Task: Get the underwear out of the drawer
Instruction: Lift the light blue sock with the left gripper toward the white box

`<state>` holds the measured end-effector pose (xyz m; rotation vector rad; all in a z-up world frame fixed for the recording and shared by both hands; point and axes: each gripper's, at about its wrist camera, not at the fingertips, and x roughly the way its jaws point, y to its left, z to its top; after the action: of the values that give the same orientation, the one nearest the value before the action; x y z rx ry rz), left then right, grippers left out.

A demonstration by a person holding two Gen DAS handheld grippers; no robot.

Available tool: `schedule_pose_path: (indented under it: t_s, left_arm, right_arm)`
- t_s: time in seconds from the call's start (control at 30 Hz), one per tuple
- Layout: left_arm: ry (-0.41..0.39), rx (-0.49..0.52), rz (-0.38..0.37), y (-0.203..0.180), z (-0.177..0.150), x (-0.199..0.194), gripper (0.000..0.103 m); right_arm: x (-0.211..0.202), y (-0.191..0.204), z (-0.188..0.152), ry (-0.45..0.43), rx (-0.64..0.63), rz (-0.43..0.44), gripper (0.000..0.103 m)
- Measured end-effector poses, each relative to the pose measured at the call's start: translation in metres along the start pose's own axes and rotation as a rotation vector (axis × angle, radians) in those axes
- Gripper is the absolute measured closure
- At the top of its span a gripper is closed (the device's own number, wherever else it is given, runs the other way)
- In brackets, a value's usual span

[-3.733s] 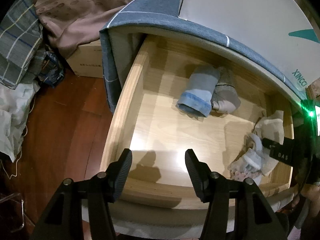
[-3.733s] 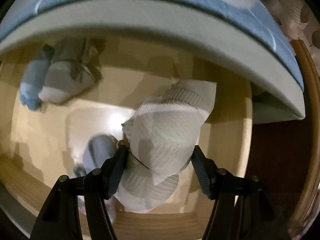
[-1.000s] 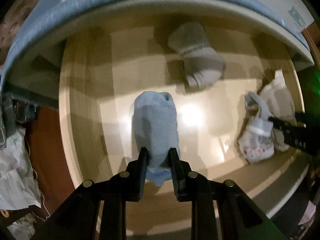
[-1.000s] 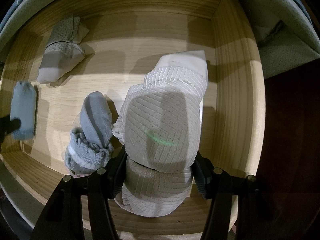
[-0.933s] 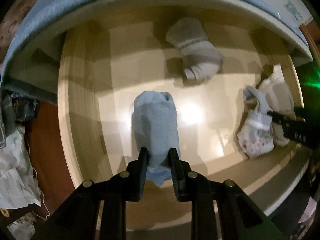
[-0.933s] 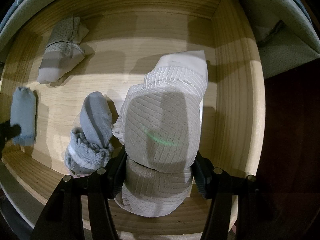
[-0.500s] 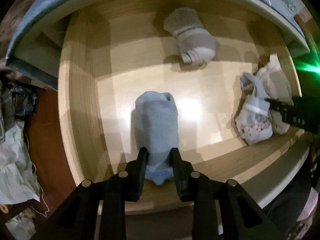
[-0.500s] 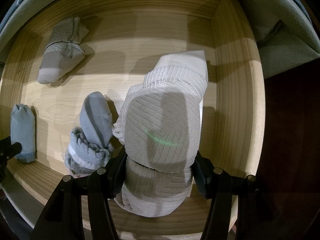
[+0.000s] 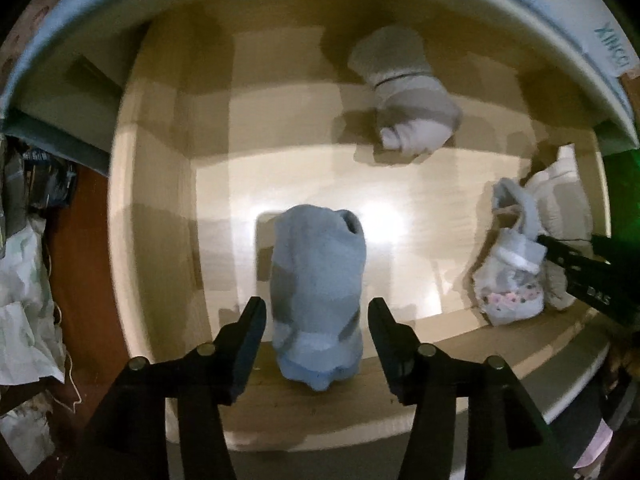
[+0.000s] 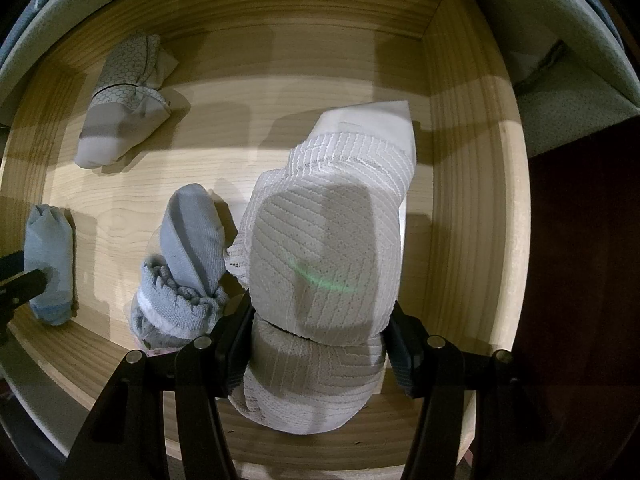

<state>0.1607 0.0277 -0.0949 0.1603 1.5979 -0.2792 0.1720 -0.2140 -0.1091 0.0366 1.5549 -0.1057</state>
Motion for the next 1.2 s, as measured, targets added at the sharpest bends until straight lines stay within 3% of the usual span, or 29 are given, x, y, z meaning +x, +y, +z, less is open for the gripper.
schedule_pose_path:
  t_s: [0.3,0.47,0.57,0.7,1.2]
  left_arm:
    - [0.089,-0.075,-0.005,0.011,0.012,0.029,0.049]
    - [0.095,-0.096,-0.023,0.016,0.016,0.029,0.049]
    - [0.072,-0.116,-0.037,0.027,0.022,0.024,0.060]
    - [0.054,-0.099,-0.034,0.031,0.022,0.017,0.064]
    - [-0.019,-0.034,-0.053,0.011,0.022,-0.045,0.066]
  right_arm:
    - [0.000,0.000,0.000,0.000,0.001,0.000,0.048]
    - [-0.001,0.000,0.000,0.000,0.001,0.000,0.048]
    - [0.000,0.000,0.000,-0.001,0.002,0.000,0.048]
    - [0.000,0.000,0.000,0.000,0.001,0.000,0.048]
    - [-0.001,0.001,0.001,-0.001,0.001,0.000,0.048]
